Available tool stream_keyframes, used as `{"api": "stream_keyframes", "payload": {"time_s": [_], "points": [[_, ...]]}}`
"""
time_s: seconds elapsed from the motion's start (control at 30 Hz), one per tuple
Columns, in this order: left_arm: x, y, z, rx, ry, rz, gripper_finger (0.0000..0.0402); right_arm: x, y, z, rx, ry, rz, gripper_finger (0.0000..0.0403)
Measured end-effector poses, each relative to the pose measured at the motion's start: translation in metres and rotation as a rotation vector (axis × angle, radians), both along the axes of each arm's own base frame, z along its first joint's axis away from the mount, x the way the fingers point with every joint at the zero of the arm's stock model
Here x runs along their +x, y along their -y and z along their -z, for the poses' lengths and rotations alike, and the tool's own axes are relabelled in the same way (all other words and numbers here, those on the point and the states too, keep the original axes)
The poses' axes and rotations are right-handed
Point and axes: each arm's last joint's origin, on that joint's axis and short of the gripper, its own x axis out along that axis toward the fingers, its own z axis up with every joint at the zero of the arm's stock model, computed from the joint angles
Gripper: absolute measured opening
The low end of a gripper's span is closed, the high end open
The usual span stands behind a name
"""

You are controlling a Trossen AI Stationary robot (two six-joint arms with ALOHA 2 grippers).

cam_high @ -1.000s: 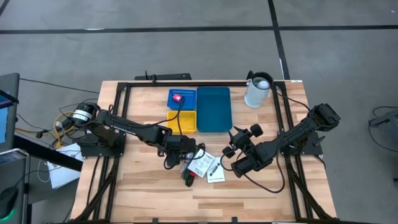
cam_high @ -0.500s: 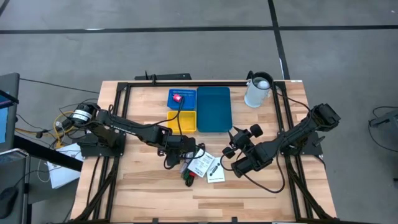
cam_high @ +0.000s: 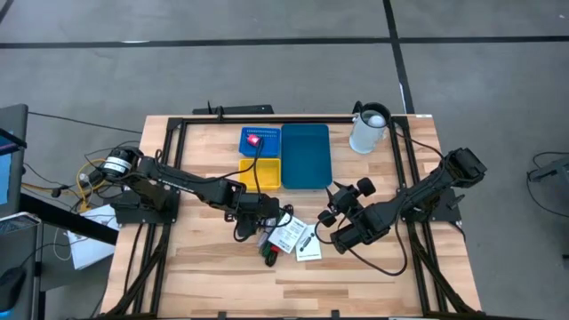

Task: Pick and place items into bin
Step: Put the black charger adapter into the blue basket

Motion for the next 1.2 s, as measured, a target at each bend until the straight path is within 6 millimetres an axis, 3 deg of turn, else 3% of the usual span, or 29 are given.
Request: {"api": "stream_keyframes", "payload": {"time_s": [0.57,1.2], "points": [[0.0,-0.001,0.0,-0.002,0.003,0.005,0.0202,0.0,0.0,0.0,0.004,-0.001,-0.001,0.0132],[-0.007,-0.002,0.023,0.03,0.015,0.049,0.0202,0.001,-0.001,0.0,0.002,-0.015,-0.012,0.0133]]}}
